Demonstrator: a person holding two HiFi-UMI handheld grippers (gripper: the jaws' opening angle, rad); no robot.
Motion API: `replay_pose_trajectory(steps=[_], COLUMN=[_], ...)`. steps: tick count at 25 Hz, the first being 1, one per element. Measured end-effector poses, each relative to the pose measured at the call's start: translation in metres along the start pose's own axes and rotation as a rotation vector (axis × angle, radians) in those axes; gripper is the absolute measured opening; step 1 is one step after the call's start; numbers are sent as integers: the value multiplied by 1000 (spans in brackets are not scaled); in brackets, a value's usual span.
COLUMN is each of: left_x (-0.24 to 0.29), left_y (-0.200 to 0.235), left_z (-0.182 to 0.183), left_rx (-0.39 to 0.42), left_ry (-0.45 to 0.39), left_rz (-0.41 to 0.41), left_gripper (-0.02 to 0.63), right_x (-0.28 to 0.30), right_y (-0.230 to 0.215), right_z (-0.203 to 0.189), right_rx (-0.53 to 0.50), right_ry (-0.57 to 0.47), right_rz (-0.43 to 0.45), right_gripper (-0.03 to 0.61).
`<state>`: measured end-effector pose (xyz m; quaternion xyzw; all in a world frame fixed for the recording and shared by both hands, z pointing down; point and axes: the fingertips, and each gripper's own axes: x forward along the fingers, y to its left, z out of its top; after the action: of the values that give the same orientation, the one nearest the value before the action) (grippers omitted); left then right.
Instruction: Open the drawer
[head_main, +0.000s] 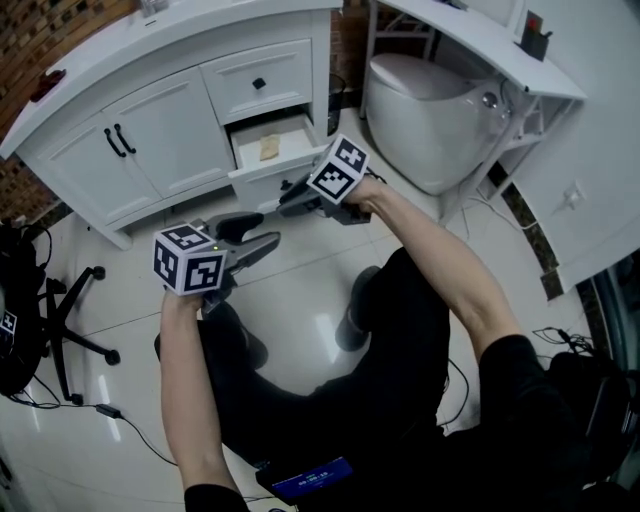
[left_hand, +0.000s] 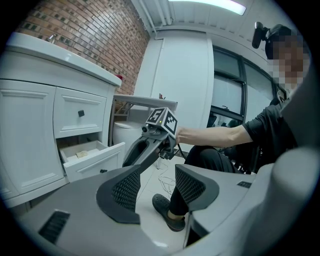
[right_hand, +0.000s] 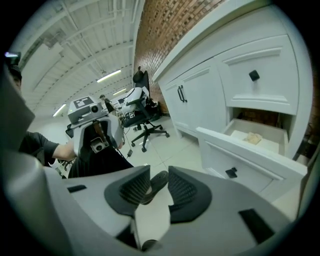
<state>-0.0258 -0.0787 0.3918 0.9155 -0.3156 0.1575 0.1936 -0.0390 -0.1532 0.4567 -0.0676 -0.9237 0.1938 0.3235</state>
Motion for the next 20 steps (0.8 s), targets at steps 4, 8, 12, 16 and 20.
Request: replay_pose_trajectory(steps=[4, 8, 12, 16, 20], left_x=[1, 2, 1, 3, 4], left_y=[0, -1, 0, 0, -1], left_z=[0, -1, -1, -3, -6], left_rx=[5, 7, 8, 9, 3], left_ry=[5, 12, 17, 25, 27], left_rz=[-3, -7, -4, -3, -1], left_gripper=[215, 215, 215, 215, 215], right_x=[-4, -7, -12, -18, -18], right_y=[9, 10, 11, 9, 5], right_z=[-4, -10, -10, -12, -22], right_rx=[-17, -11, -6, -9, -7], right_ry=[21, 19, -10, -13, 7], right_rz=[12, 21, 45, 34, 19], right_gripper=[133, 133, 132, 130, 127])
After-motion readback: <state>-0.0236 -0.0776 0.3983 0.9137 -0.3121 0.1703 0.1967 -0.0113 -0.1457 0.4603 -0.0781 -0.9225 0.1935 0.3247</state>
